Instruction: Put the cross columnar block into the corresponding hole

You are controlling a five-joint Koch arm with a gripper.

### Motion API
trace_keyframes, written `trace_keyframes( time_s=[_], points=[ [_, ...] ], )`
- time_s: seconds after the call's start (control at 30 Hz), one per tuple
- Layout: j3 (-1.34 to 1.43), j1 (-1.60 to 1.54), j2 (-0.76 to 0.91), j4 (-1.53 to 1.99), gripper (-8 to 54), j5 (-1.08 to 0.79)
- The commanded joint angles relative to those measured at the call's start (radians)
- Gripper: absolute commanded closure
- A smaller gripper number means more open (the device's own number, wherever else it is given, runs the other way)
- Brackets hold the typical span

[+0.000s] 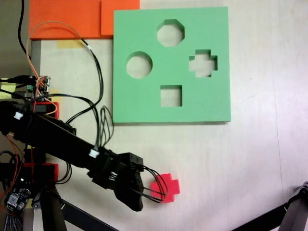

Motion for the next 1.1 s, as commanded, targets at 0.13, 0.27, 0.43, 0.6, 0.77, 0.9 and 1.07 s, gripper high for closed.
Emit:
trace_keyframes(
  time_s=[0.13, 0.27, 0.43, 0.6, 0.77, 0.9, 1.07],
  points=[
    [-0.130, -0.012, -0.152, -0.051, -6.7, 0.005],
    [-0.155, -0.025, -0.216, -0.077, -6.7, 0.008],
    [-0.163, -0.026, -0.258, -0.110, -6.6, 0.015],
    [-0.170, -0.023, -0.305, -0.133, -6.6, 0.015],
    [-0.169, -0.026, -0.321, -0.141, -6.5, 0.015],
    [-0.169, -0.032, -0.327, -0.141, -6.5, 0.015],
    [-0.170, -0.057, -0.351, -0.141, 11.3, 0.017]
  ],
)
